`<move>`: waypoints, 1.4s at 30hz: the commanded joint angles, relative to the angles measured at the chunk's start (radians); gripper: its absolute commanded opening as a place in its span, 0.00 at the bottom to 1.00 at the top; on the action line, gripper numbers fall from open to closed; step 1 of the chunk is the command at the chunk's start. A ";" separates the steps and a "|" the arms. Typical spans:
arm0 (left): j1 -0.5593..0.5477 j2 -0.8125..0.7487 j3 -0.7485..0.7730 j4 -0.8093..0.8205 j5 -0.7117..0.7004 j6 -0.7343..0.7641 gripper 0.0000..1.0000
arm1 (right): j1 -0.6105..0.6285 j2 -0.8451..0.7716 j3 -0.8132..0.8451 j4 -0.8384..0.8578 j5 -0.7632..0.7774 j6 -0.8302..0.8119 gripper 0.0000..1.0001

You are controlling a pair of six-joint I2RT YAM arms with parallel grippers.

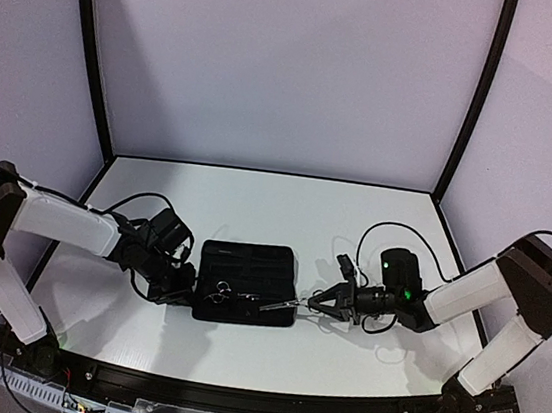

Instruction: Sort the hair-cutting tools

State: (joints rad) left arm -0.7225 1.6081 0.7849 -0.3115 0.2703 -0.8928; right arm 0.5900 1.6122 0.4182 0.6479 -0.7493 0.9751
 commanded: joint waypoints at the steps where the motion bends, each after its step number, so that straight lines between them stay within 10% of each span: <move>1: -0.013 0.029 -0.004 -0.044 -0.030 0.015 0.01 | 0.001 0.095 -0.034 0.114 -0.018 0.014 0.00; 13: -0.018 0.027 -0.008 -0.038 -0.027 0.008 0.01 | 0.004 0.365 -0.070 0.537 -0.079 0.154 0.00; 42: -0.068 0.049 -0.006 0.025 0.011 -0.038 0.01 | 0.078 0.507 0.054 0.584 -0.066 0.198 0.00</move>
State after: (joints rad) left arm -0.7479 1.6100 0.7898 -0.3153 0.2340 -0.9151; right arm 0.6373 2.0683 0.4554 1.3128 -0.8824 1.1863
